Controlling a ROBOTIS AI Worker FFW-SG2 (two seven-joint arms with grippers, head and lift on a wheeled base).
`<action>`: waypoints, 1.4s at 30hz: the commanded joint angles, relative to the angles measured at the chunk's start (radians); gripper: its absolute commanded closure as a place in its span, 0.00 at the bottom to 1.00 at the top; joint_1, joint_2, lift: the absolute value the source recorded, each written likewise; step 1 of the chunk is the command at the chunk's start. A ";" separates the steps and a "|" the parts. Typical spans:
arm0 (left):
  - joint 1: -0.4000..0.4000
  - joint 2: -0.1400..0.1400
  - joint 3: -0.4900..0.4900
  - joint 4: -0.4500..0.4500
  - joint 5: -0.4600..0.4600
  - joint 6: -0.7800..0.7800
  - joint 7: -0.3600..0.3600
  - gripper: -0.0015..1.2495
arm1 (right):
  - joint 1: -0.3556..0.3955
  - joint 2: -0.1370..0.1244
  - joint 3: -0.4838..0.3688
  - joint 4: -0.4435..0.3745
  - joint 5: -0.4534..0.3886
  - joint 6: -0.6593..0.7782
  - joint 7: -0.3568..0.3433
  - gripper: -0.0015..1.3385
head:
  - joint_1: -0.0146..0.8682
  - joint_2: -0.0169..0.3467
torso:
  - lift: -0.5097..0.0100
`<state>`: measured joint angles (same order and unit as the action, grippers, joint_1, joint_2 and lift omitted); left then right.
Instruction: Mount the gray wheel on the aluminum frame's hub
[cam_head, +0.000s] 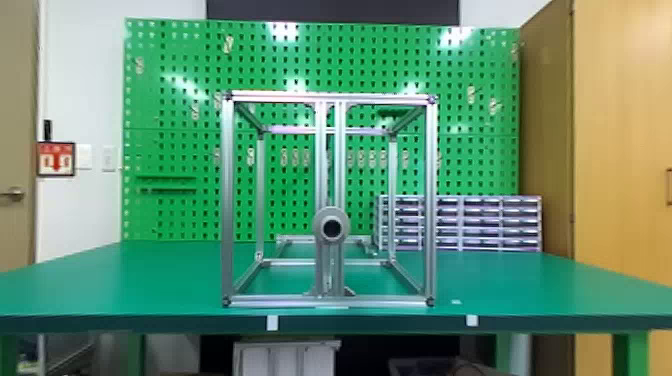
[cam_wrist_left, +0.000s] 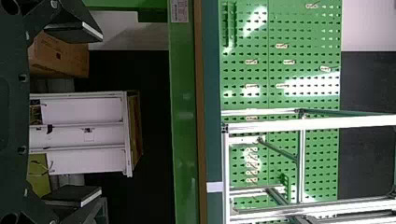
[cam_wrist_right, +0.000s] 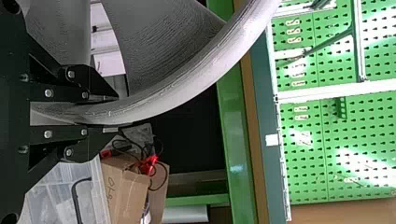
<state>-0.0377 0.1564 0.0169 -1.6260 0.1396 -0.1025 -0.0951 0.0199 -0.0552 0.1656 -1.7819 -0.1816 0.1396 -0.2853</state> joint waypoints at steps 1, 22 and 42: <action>0.002 0.002 0.000 0.000 0.000 0.001 0.000 0.11 | 0.000 0.000 0.000 0.001 0.001 0.000 0.000 0.83 | 0.01 0.06 | 0.02; 0.005 0.000 -0.002 0.000 0.000 0.001 0.000 0.11 | 0.003 0.000 -0.005 0.001 -0.002 0.014 0.000 0.83 | 0.01 0.06 | 0.02; -0.010 0.000 -0.018 -0.052 -0.006 0.035 0.000 0.11 | -0.035 0.014 -0.008 -0.042 -0.013 0.091 0.000 0.83 | 0.01 0.06 | 0.02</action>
<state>-0.0436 0.1566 0.0046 -1.6521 0.1371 -0.0862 -0.0950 -0.0031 -0.0468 0.1607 -1.8021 -0.1941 0.1934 -0.2853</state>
